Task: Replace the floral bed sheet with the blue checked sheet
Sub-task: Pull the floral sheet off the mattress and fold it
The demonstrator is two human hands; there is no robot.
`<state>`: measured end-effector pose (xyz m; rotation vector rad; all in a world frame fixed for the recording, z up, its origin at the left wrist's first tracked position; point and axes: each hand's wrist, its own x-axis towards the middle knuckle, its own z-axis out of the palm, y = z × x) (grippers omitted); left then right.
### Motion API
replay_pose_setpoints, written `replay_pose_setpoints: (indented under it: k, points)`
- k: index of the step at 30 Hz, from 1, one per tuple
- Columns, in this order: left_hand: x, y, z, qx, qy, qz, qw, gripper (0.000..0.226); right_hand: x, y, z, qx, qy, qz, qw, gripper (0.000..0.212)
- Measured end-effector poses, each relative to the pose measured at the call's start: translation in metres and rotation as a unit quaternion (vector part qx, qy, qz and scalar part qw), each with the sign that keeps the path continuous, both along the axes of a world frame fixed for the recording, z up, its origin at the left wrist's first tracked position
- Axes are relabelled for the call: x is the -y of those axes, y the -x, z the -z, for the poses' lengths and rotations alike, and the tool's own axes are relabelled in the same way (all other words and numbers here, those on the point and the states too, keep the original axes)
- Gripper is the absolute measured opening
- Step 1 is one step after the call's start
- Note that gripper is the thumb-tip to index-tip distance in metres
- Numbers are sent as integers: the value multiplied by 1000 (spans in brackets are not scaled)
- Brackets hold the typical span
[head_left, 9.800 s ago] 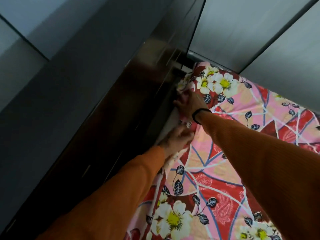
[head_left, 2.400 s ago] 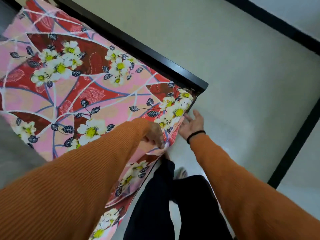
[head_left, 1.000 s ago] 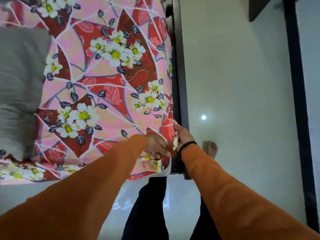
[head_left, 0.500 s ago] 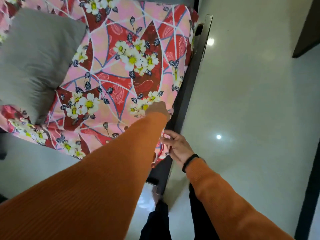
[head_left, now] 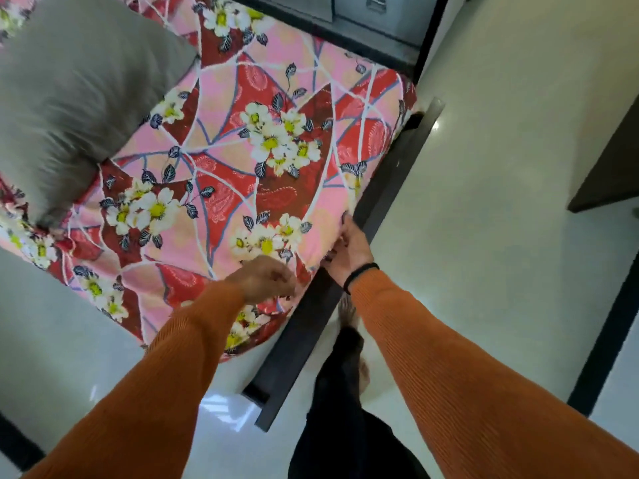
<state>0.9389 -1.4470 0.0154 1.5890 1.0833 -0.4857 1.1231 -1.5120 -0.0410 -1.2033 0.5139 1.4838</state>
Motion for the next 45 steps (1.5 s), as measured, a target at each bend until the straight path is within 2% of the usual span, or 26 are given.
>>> replay_pose_setpoints:
  k: [4,6,8,10,11,12,13,14,16,18,19,21,24,26,28,29,30,31,33,35,37,39,41,45]
  points:
    - [-7,-7,14,-37,56,37,997,4,-50,-56,-3,17,-39,50,998,30]
    - [-20,-20,21,-82,88,81,989,17,-77,-89,10,38,-13,36,999,32]
    - [-34,-35,27,-160,117,146,969,19,-100,-119,32,50,21,-9,999,44]
    - [-57,-58,29,-230,152,205,939,13,-123,-150,67,65,6,-53,996,50]
    - [-71,-73,27,-256,147,233,927,9,-132,-161,64,88,9,-73,993,55]
    - [-88,-91,25,-271,116,253,921,14,-136,-168,64,124,16,-87,988,69]
    - [-104,-114,25,-270,60,255,926,26,-138,-174,51,154,14,-106,982,85]
    - [-121,-140,23,-247,-8,223,943,33,-139,-177,35,180,15,-135,974,92]
    - [-152,-202,13,-146,-129,62,979,42,-135,-184,14,216,5,-221,951,81]
    - [-178,-271,1,-71,-195,-75,975,51,-134,-197,1,273,-31,-310,910,37]
    - [-190,-304,-3,-51,-212,-104,970,53,-134,-206,0,298,-39,-349,888,26]
    - [-210,-366,-9,-64,-227,-86,968,60,-138,-222,2,334,-59,-431,836,28]
    - [-230,-429,-3,-218,-246,83,941,77,-149,-244,-4,339,-88,-514,783,24]
    - [-239,-451,9,-281,-244,120,920,59,-160,-264,-10,309,-119,-542,772,32]
    - [-254,-459,19,-285,-210,104,929,40,-174,-288,-7,304,-123,-567,756,35]
    - [-261,-459,20,-269,-191,96,939,38,-182,-300,-4,296,-120,-570,757,29]
    - [-270,-459,18,-252,-170,100,947,39,-189,-311,-2,272,-113,-558,776,20]
    - [-278,-458,14,-241,-162,109,951,44,-196,-321,3,219,-90,-520,821,12]
    - [-291,-451,8,-225,-162,100,955,47,-215,-341,10,61,-12,-397,916,15]
    - [-297,-441,7,-206,-137,69,966,45,-234,-363,24,-42,58,-270,960,29]
    - [-297,-430,7,-184,-111,46,976,42,-260,-381,33,-62,83,-181,978,39]
    - [-297,-419,10,-166,-74,23,983,41,-290,-396,40,-55,84,-151,983,46]
    - [-294,-408,10,-166,-30,-9,986,41,-326,-405,47,-57,53,-188,979,53]
    - [-291,-398,8,-174,44,-49,983,37,-377,-413,59,25,9,-295,955,42]
